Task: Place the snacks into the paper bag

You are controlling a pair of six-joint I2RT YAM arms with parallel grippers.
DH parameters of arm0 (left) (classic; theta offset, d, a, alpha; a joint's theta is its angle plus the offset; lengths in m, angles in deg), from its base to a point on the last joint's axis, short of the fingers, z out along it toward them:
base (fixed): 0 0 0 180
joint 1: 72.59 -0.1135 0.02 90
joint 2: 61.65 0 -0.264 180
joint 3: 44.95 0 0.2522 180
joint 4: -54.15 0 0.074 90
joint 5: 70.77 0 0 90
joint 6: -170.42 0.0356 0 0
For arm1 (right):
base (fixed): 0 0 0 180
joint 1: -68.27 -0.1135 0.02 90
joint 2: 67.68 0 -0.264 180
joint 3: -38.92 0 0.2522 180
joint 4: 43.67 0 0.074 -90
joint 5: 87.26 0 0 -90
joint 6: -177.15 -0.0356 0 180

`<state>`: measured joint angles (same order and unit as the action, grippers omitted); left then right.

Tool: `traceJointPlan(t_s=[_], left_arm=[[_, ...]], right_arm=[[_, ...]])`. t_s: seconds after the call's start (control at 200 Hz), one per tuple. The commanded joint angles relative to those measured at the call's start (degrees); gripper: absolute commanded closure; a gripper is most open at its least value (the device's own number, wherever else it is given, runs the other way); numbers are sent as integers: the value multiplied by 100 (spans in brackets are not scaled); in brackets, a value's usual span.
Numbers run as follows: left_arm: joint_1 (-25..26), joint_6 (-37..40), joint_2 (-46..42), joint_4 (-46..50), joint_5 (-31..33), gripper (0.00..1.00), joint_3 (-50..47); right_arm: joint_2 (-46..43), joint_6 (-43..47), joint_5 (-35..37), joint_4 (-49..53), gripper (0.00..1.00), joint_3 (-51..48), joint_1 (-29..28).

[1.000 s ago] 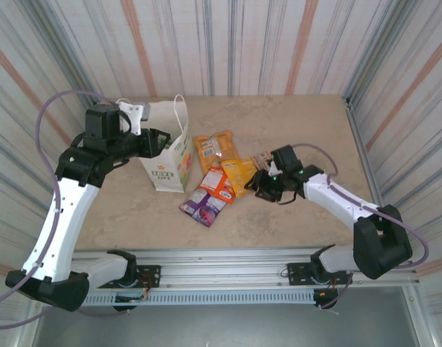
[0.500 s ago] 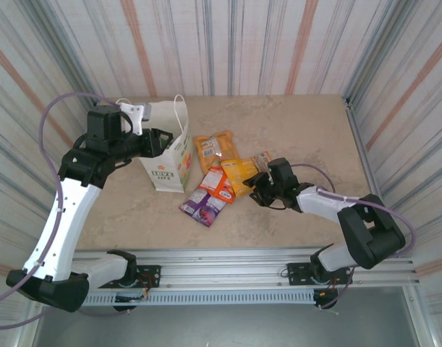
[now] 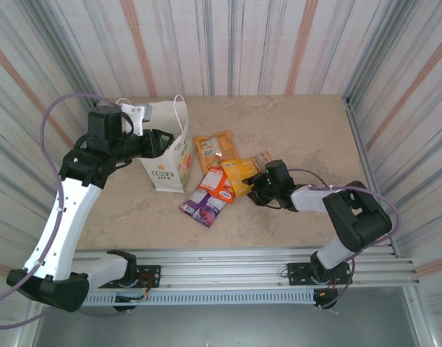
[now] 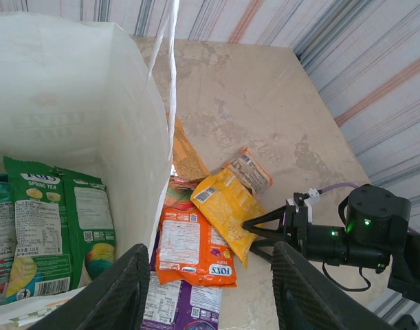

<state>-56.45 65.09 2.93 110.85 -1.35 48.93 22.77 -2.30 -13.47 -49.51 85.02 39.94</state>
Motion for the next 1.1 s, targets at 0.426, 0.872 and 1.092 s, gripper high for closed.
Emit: traceJointPlan(t_s=[0.426, 0.872, 1.092], left_arm=[[-15, 17, -103, 12, 36, 49, 44], [-21, 219, -151, -22, 30, 49, 27], [-16, 329, -281, -458, -312, 48, -224]], right_arm=[[58, 492, 55, 340, 87, 82, 204], [-1305, 2714, 456, 2696, 100, 711, 297], [-1858, 4084, 605, 3663, 100, 1118, 351]])
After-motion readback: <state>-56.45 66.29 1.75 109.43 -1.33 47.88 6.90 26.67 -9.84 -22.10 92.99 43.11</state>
